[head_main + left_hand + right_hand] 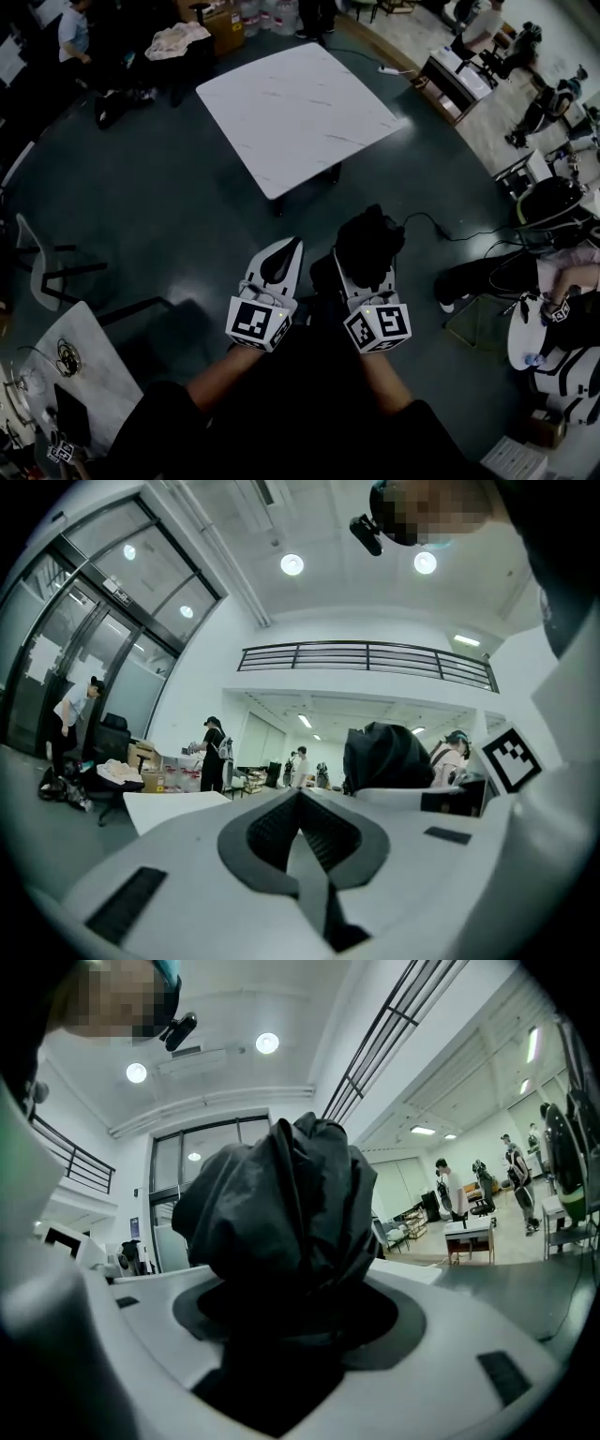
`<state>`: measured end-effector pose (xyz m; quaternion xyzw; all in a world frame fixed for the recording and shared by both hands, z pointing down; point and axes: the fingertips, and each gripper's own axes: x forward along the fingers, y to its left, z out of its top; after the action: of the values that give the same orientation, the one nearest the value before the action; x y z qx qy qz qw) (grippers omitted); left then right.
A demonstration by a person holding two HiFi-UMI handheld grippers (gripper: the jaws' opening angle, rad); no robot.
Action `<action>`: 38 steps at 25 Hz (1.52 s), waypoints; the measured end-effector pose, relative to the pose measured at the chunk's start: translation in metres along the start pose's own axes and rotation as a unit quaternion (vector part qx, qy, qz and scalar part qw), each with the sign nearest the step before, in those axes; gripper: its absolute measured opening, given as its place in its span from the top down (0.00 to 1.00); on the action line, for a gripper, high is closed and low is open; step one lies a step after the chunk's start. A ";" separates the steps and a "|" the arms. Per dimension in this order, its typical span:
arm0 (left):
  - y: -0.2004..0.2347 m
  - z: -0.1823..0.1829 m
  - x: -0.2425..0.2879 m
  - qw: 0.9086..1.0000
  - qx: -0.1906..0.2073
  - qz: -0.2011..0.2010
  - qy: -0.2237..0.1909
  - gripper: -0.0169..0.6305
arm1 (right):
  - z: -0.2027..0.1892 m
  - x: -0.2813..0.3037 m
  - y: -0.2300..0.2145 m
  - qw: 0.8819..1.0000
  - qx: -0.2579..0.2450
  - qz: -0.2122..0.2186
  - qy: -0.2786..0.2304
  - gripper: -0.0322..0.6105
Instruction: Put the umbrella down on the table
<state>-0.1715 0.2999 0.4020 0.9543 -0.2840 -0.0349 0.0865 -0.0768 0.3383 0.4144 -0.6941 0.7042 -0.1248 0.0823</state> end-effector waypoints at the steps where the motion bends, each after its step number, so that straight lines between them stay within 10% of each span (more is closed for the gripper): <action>1: -0.002 0.000 -0.004 1.000 0.001 -0.006 0.001 0.96 | -0.002 -0.003 0.006 1.000 0.001 -0.003 -0.001 0.47; 17: 0.003 -0.011 0.028 1.000 0.010 -0.002 0.027 0.96 | -0.015 0.019 -0.011 1.000 0.001 -0.012 0.028 0.47; 38: 0.050 -0.029 0.283 0.995 0.015 0.065 0.072 0.96 | 0.022 0.185 -0.191 0.995 0.038 0.058 0.071 0.47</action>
<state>0.0421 0.1077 0.4344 0.9349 -0.3391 0.0439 0.0947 0.1079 0.1514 0.4591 -0.6379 0.7420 -0.1953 0.0659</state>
